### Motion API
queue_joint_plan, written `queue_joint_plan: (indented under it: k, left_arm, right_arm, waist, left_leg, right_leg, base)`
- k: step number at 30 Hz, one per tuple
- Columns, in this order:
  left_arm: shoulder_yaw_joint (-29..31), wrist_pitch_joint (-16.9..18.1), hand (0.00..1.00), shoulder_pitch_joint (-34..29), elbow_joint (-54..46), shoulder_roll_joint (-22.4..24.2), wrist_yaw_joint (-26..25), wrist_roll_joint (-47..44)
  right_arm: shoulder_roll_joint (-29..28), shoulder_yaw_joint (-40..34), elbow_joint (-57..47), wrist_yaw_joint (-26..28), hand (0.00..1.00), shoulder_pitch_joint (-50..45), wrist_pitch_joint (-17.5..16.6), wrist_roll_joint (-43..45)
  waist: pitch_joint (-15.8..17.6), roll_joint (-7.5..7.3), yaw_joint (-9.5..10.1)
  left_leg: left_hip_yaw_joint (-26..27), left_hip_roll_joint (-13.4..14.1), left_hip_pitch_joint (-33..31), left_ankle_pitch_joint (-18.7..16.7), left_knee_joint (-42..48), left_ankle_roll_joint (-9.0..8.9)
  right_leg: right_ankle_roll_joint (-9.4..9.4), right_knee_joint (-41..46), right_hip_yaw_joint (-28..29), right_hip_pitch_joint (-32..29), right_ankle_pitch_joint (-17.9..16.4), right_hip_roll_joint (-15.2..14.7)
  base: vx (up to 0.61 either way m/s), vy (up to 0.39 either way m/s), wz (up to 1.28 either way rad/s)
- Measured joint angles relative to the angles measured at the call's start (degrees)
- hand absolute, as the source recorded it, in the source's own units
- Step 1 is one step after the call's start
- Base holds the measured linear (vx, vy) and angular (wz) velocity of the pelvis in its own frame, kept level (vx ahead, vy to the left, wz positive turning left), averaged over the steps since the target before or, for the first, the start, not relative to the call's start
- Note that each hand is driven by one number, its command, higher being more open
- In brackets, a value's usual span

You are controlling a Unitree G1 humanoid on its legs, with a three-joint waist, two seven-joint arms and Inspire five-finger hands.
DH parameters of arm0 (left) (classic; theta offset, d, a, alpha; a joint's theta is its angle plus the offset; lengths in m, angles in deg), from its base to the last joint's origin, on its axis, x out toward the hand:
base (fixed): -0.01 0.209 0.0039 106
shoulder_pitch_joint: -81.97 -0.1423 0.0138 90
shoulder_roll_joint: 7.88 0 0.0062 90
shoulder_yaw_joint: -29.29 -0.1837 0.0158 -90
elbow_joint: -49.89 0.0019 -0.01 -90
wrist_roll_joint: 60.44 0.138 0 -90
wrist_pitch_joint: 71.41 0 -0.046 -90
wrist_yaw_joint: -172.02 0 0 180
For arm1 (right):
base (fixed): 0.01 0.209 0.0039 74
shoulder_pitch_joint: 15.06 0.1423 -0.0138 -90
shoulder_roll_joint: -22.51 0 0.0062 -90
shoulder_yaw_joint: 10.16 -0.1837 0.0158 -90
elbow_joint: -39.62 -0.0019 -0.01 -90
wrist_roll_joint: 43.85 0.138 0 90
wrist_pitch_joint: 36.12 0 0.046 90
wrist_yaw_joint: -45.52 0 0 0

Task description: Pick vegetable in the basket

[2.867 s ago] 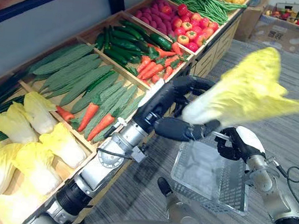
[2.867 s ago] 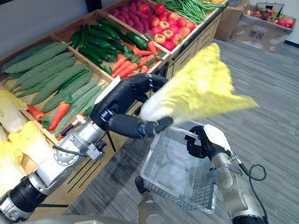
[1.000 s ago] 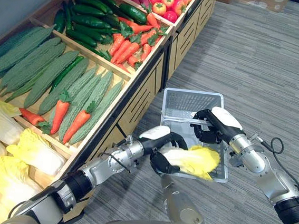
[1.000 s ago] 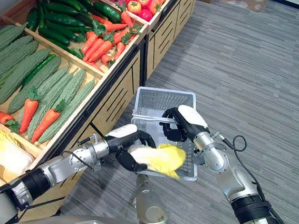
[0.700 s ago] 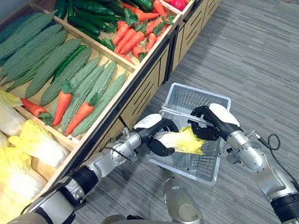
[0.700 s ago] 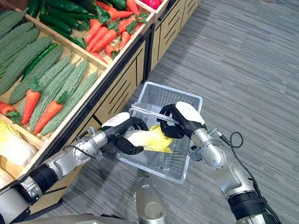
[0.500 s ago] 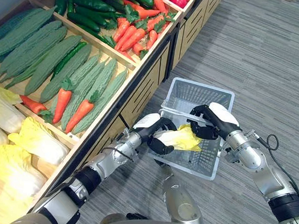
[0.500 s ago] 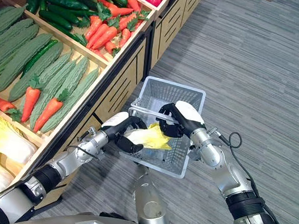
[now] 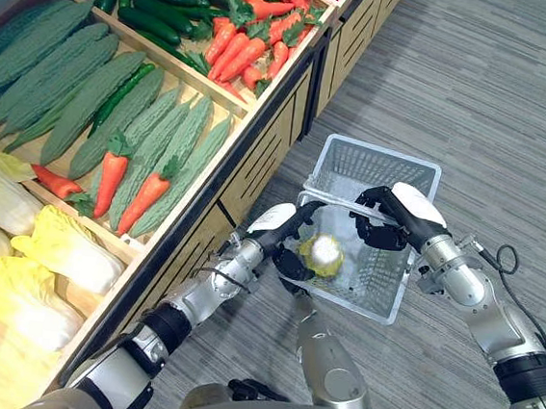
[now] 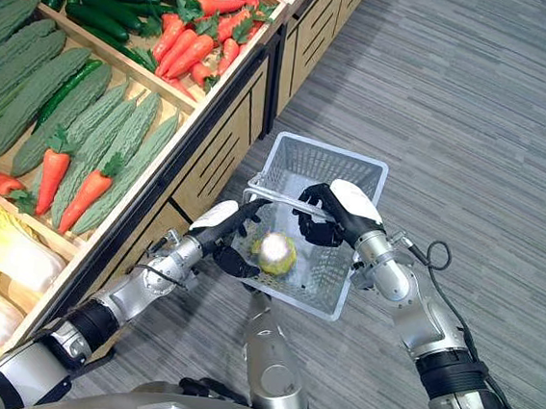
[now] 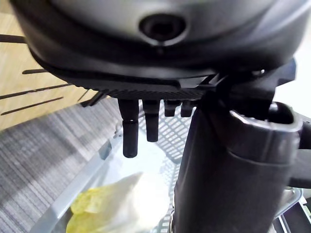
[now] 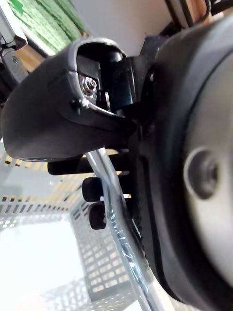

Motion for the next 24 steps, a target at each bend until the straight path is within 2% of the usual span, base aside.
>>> queue_joint_plan:
  k: [7,10,14,18,21,24]
  left_arm:
    - [-1.1,0.0,1.0,-0.2,-2.4,0.1,0.8,-0.5]
    - [-3.4,0.0,1.0,-1.1,-10.0,-0.6,1.6,-4.0]
    - [-8.3,-0.1,1.0,-3.5,-23.3,-3.9,4.6,-14.5]
    - [-11.5,1.1,1.0,-4.3,-39.9,-8.6,9.8,-30.4]
    - [-11.7,2.0,1.0,-6.1,-47.0,-11.3,12.4,-38.8]
    - [-11.6,2.3,1.0,-9.4,-51.3,-13.6,13.6,-42.5]
  right_arm:
    - [-0.7,-0.1,1.4,0.0,0.0,-0.1,0.0,-0.1]
    - [-2.6,-2.0,3.4,-0.2,0.0,-1.4,0.0,-0.1]
    - [-3.8,-6.2,4.3,-0.3,0.0,-4.4,0.3,-0.4]
    - [-4.0,-9.8,6.9,-0.6,0.0,-6.8,0.8,-0.7]
    - [-5.6,-11.7,10.0,-0.9,0.0,-7.4,1.4,-0.8]
    - [-7.6,-15.2,12.4,-1.7,0.0,-9.4,3.2,-2.5]
  waist:
    - [0.0,0.01,-0.23]
    - [-0.1,0.17,0.82]
    - [-0.8,1.05,1.69]
    - [-3.2,3.42,4.31]
    - [-4.5,4.0,4.97]
    - [-6.5,3.85,6.5]
  left_leg:
    - [-0.8,0.4,-0.4,-0.3,0.7,0.3]
    - [-2.0,2.0,-1.3,-1.0,2.6,0.49]
    - [-3.6,3.2,-1.2,-1.2,3.3,0.54]
    - [-5.0,3.5,-1.3,-1.1,3.3,0.55]
    - [-7.1,3.8,-1.1,-0.9,3.3,0.68]
    - [-9.3,3.7,-1.7,-0.7,3.3,0.74]
  right_leg:
    - [0.0,0.0,-0.8,0.2,0.0,-0.4]
    - [-0.06,0.0,-2.1,0.4,0.0,-0.4]
    - [-0.25,0.0,-4.4,1.7,-0.1,-0.6]
    - [-0.27,0.0,-6.1,2.3,-0.2,-1.1]
    - [-0.53,0.0,-8.2,3.7,-0.5,-1.9]
    - [-0.53,0.0,-10.2,4.5,-1.0,-3.0]
  base:
    - [0.05,-0.001,0.06]
    - [0.07,-0.006,0.22]
    - [0.06,0.014,0.25]
    - [0.05,0.028,0.18]
    - [0.02,0.004,0.37]
    - [-0.03,-0.011,0.41]
